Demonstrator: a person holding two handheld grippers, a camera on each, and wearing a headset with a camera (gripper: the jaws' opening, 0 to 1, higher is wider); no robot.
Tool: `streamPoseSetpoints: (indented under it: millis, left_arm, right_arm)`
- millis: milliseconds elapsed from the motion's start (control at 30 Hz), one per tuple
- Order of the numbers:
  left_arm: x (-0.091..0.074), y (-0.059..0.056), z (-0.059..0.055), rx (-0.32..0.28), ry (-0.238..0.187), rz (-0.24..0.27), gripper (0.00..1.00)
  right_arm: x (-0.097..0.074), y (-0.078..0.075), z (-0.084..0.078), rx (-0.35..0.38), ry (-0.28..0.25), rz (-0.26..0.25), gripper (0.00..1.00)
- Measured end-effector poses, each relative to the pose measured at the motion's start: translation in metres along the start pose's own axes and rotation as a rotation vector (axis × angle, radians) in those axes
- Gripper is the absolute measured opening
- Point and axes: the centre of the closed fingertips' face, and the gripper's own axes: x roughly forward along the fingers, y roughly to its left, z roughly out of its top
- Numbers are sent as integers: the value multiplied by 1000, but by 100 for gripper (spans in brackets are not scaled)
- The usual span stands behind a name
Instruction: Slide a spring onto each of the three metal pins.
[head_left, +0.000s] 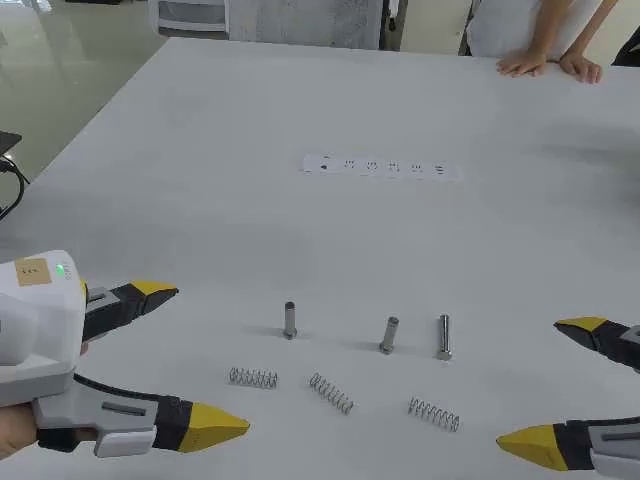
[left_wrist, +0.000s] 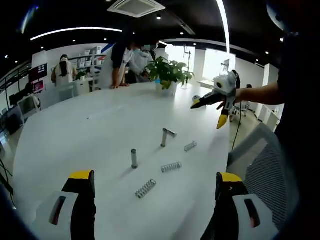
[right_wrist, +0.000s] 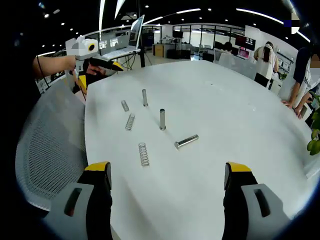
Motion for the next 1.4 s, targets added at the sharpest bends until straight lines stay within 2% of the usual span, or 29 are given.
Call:
streamPoseSetpoints:
  millis: [400, 933, 1167, 1400]
  left_arm:
    - [3, -7, 3, 15, -4, -15, 98]
    - [3, -4, 1, 5, -6, -2, 98]
    - [6, -7, -6, 20, 8, -28, 98]
    - [5, -5, -2, 22, -5, -23, 98]
  right_arm:
    - [-1, -4, -1, -6, 8, -11, 92]
    - [-5, -2, -9, 3, 20, -4, 91]
    - [-4, 2, -9, -4, 27, 14, 90]
    - [-4, 2, -7, -4, 26, 16, 90]
